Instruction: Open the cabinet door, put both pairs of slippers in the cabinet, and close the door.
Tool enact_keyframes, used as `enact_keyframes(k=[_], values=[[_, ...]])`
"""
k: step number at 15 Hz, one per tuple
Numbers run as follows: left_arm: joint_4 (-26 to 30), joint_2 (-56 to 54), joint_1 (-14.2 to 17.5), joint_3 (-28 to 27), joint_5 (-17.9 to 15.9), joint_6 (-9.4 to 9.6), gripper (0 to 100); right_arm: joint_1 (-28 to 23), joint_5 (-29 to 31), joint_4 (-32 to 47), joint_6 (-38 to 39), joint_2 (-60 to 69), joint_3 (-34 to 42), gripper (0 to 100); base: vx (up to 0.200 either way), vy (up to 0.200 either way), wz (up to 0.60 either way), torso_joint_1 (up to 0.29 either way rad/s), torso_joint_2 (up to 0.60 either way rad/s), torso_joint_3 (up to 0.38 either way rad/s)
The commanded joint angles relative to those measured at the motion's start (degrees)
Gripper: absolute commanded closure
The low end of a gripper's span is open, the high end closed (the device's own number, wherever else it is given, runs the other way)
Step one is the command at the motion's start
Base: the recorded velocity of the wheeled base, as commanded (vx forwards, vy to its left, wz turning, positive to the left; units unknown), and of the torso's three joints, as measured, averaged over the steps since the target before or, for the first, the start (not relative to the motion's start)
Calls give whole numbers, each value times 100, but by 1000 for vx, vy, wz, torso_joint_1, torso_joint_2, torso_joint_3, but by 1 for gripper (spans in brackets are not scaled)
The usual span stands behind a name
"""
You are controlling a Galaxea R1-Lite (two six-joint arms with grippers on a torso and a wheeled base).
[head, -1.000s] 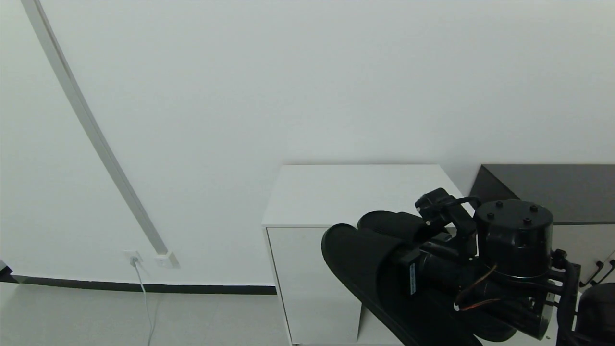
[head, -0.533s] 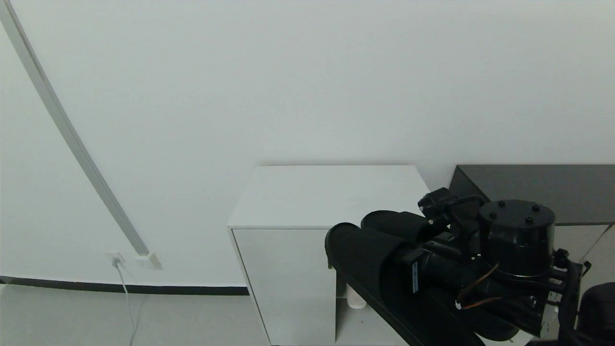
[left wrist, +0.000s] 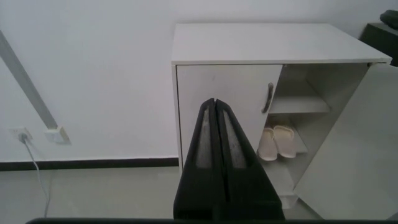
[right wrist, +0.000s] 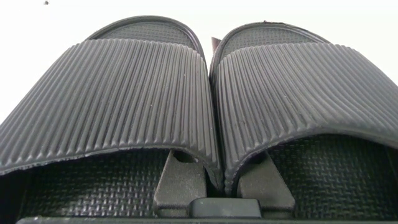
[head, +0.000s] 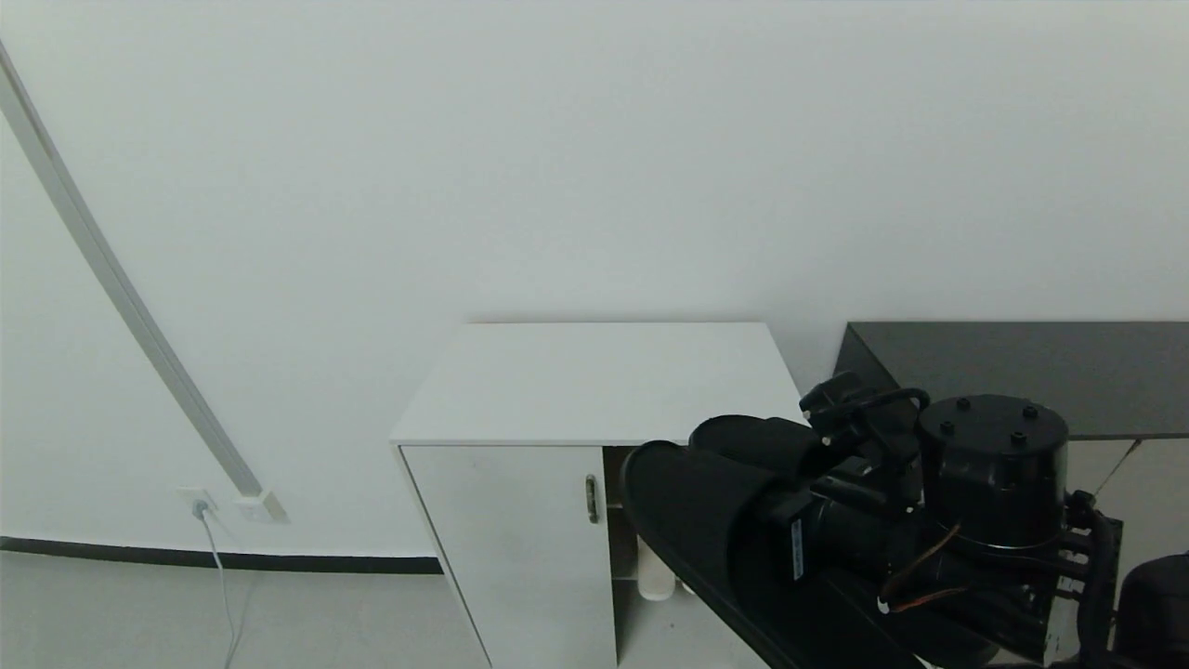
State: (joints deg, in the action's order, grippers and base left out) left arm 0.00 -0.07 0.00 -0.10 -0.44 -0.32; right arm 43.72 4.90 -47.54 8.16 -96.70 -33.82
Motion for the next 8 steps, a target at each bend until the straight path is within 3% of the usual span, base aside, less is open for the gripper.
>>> enact_keyframes(k=[1, 8], values=[[0, 7, 0, 1, 0, -3, 100, -12, 11, -1, 2, -34, 7, 100, 0, 0, 0, 0, 0, 0], [0, 7, 0, 1, 0, 5, 100, -30, 11, -97, -16, -16, 147, 100, 0, 0, 0, 0, 0, 0]])
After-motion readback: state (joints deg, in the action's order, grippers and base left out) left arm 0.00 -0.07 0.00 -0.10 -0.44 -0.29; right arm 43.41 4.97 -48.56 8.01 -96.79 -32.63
